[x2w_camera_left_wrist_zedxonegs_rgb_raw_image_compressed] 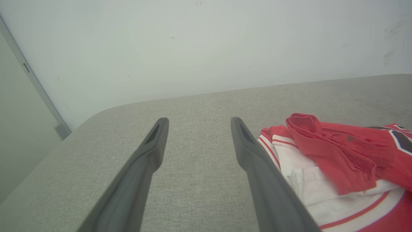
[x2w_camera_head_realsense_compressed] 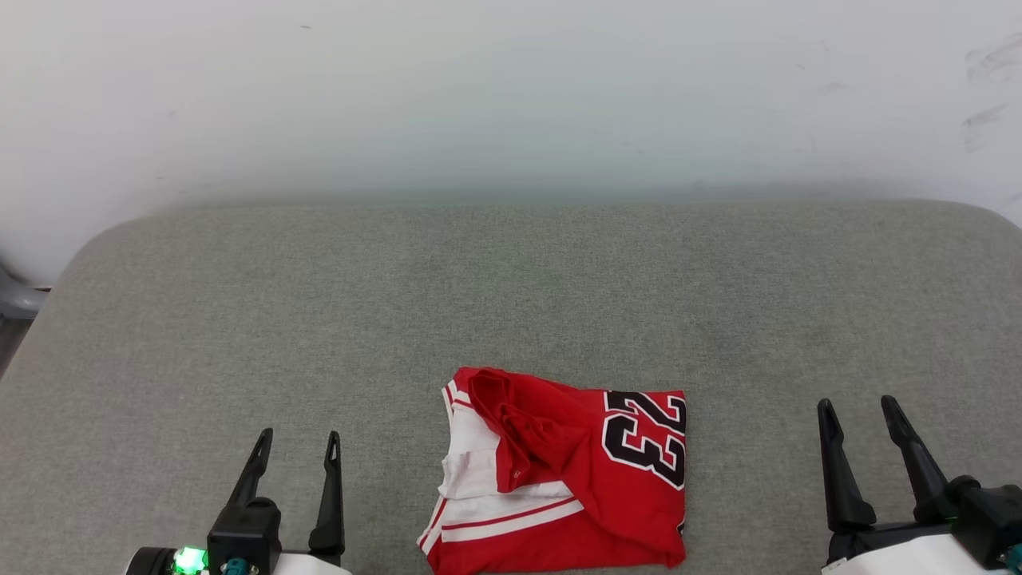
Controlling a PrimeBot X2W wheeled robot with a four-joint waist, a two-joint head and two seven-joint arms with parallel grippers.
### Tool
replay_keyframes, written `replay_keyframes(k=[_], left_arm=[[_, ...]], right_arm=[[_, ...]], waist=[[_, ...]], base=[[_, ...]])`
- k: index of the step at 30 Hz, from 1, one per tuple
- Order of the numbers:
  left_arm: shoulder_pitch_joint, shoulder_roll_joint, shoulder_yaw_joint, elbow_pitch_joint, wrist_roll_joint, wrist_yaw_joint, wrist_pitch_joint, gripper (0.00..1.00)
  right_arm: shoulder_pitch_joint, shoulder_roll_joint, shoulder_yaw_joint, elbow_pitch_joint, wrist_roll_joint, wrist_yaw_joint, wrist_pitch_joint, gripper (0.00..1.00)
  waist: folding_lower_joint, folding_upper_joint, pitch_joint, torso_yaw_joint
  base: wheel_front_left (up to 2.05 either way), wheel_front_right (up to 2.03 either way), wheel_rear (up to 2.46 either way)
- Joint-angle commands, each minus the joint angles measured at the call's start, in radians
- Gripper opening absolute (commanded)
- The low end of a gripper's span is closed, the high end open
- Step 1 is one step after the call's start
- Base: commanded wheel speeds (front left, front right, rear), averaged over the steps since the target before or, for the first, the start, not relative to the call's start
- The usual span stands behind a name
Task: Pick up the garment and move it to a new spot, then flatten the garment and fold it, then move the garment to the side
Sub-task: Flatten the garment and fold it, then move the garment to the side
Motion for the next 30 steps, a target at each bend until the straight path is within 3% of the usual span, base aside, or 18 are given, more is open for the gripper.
replay_keyframes(k=[1, 23, 30], left_arm=[[0.015, 0.002, -0.001, -0.003, 0.003, 0.003, -0.002, 1.00], [0.012, 0.006, -0.010, 0.005, -0.004, 0.000, -0.002, 1.00], [0.004, 0.003, -0.010, 0.002, -0.007, 0.001, -0.002, 1.00]], right_arm=[[0.013, 0.006, 0.000, -0.005, -0.012, -0.001, -0.005, 1.00], [0.020, 0.013, 0.005, 0.017, -0.072, -0.001, -0.013, 1.00], [-0.064, -0.036, -0.013, -0.009, -0.011, -0.001, 0.025, 1.00]], waist=[[0.0000, -0.0001, -0.001, 0.003], [0.0000, -0.0001, 0.001, 0.023], [0.0000, -0.0001, 0.008, 0.027]], base=[[0.00, 0.00, 0.00], [0.00, 0.00, 0.00], [0.00, 0.00, 0.00]])
